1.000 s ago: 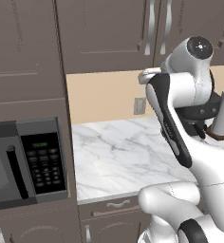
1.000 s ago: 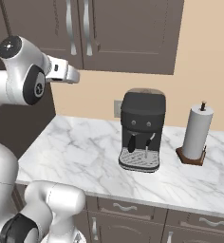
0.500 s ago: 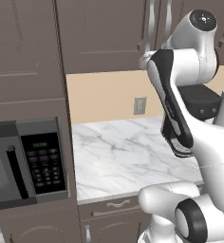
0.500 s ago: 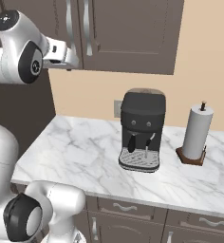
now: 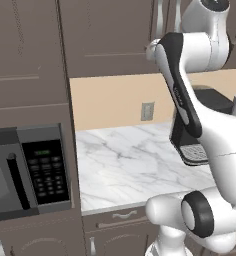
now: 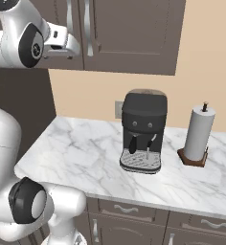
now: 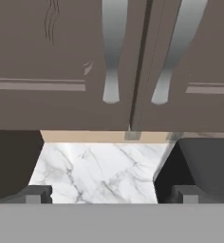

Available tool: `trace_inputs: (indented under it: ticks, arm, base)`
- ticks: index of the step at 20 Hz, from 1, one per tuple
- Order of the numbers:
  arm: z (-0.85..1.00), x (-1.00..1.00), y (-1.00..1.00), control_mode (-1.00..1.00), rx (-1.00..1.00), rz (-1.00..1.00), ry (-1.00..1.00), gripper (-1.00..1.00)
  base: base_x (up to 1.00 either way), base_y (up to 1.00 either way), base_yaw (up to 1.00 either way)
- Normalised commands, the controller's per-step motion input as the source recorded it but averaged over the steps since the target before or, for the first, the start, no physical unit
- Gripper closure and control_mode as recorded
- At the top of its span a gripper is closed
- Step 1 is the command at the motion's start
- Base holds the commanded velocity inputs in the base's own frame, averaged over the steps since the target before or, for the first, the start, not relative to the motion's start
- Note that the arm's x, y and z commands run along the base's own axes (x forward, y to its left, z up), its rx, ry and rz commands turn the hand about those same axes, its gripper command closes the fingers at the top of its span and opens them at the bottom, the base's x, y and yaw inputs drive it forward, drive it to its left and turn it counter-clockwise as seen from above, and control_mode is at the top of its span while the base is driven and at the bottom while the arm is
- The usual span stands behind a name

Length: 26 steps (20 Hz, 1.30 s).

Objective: Open the cabinet, pick the kettle from the cabinet, and place it in the sink.

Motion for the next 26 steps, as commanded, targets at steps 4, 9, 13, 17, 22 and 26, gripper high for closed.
trace_inputs:
  ticks: [4,9,13,17,22,26]
  arm:
    - [0.12,0.32,0.08,-1.00,0.00,0.00,-0.03,-1.00]
    - [0.12,0.32,0.02,-1.00,0.00,0.00,-0.03,-1.00]
    - [0.16,0.32,0.00,-1.00,0.00,0.00,-0.02,-1.00]
    - [0.20,0.29,0.00,-1.00,0.00,0.00,-0.04,-1.00]
    - [0.16,0.32,0.00,-1.00,0.00,0.00,-0.08,-1.00]
    - [0.06,0.31,0.00,-1.00,0.00,0.00,-0.09,-1.00]
  base:
    - [0.00,0.00,0.00]
    - [0.00,0.00,0.00]
    - [0.00,0.00,0.00]
    - [0.00,0.00,0.00]
    - [0.00,0.00,0.00]
    - [0.00,0.00,0.00]
